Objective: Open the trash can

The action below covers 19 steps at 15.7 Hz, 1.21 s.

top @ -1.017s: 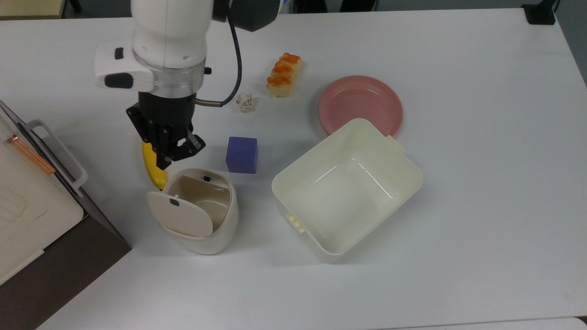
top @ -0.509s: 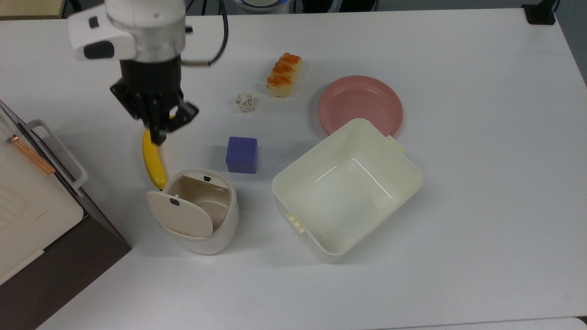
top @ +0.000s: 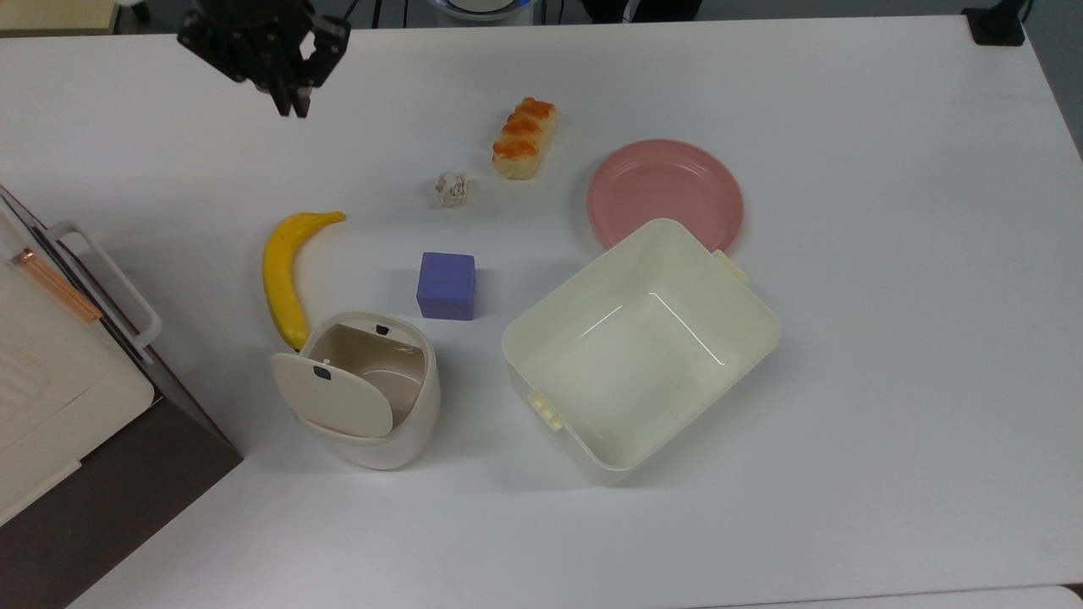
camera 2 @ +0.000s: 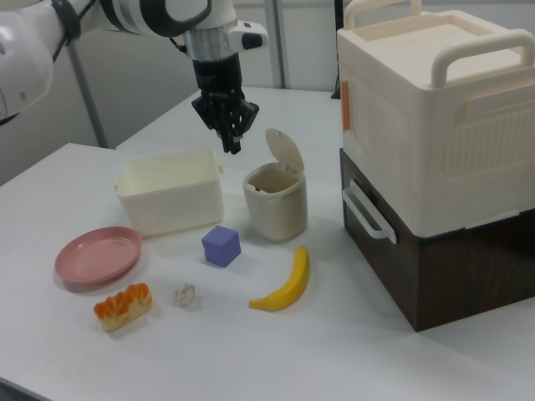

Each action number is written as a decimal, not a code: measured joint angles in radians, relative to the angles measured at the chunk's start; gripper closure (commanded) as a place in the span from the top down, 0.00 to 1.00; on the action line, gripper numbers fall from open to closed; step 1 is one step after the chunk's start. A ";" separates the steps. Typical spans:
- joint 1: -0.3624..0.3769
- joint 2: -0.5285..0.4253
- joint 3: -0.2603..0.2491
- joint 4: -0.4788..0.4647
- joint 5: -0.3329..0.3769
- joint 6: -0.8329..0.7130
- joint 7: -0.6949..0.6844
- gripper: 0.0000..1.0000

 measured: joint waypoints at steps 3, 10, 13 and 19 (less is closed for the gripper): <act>-0.001 -0.034 0.001 -0.038 0.000 -0.001 0.000 1.00; 0.009 -0.155 0.005 -0.183 0.000 0.049 0.000 1.00; 0.020 -0.218 -0.003 -0.243 0.022 0.056 0.000 1.00; 0.042 -0.256 -0.007 -0.292 0.027 0.064 0.084 1.00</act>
